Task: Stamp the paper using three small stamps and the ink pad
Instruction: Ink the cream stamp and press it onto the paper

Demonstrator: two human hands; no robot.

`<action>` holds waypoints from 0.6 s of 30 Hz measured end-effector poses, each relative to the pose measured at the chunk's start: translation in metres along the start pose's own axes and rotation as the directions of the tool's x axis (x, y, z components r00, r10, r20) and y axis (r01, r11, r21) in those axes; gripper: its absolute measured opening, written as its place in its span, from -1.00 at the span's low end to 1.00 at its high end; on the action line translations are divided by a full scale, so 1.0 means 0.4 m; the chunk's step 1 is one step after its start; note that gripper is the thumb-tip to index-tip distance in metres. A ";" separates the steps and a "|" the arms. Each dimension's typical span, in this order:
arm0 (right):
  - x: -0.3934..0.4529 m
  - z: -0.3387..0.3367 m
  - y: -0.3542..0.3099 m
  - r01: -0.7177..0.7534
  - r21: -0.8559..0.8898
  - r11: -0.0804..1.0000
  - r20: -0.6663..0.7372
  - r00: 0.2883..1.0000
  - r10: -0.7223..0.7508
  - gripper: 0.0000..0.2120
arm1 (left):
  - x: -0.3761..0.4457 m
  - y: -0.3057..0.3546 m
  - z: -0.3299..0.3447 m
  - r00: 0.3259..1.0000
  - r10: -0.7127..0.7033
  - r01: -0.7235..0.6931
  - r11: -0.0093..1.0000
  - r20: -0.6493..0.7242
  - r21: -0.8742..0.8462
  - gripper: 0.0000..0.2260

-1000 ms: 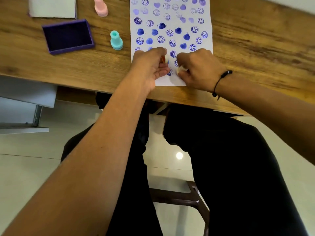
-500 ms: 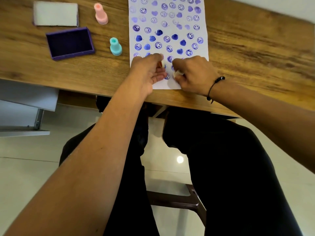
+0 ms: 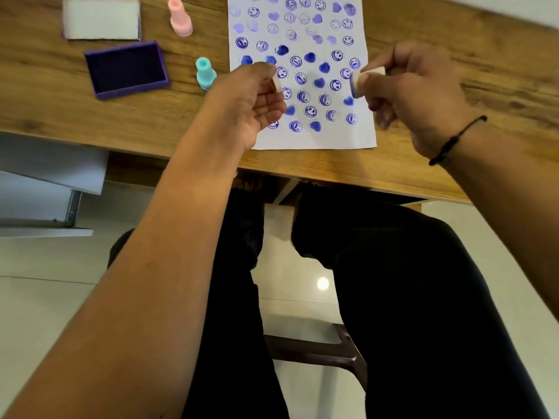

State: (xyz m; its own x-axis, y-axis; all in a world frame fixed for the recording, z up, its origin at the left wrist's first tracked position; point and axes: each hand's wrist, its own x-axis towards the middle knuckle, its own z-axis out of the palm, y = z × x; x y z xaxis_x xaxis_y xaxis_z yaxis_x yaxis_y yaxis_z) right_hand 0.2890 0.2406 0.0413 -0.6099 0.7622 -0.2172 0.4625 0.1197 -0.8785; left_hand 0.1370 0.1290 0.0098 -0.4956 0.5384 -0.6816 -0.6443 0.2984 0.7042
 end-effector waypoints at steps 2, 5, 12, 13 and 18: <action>-0.004 0.010 0.003 -0.026 0.077 0.997 0.004 1.000 0.026 -0.86 | -0.003 0.000 -0.004 1.000 0.000 0.000 1.000 0.014 0.008 -0.84; -0.005 0.019 0.006 -0.043 0.151 0.988 0.010 0.999 0.042 -0.84 | -0.009 -0.002 -0.004 0.999 0.006 -0.006 1.000 0.034 0.012 -0.85; -0.007 0.019 0.009 -0.060 0.195 0.979 0.007 0.998 0.060 -0.80 | -0.016 0.000 0.003 0.998 0.015 -0.017 0.999 0.054 0.031 -0.86; -0.009 0.020 0.008 -0.060 0.190 0.980 0.008 0.998 0.059 -0.81 | -0.018 0.001 0.004 0.998 0.015 -0.017 0.999 0.057 0.034 -0.86; -0.005 0.037 -0.007 -0.086 0.253 0.963 0.067 0.995 0.072 -0.87 | -0.031 0.004 0.009 0.981 0.022 -0.029 0.999 0.193 0.033 -0.85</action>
State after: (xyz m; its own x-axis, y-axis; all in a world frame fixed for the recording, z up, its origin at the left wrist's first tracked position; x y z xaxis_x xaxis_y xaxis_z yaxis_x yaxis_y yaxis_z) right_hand 0.2794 0.2291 0.0378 -0.6169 0.7244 -0.3076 0.3352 -0.1118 -0.9355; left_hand 0.1444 0.1256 0.0200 -0.3881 0.6866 -0.6148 -0.6103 0.3084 0.7297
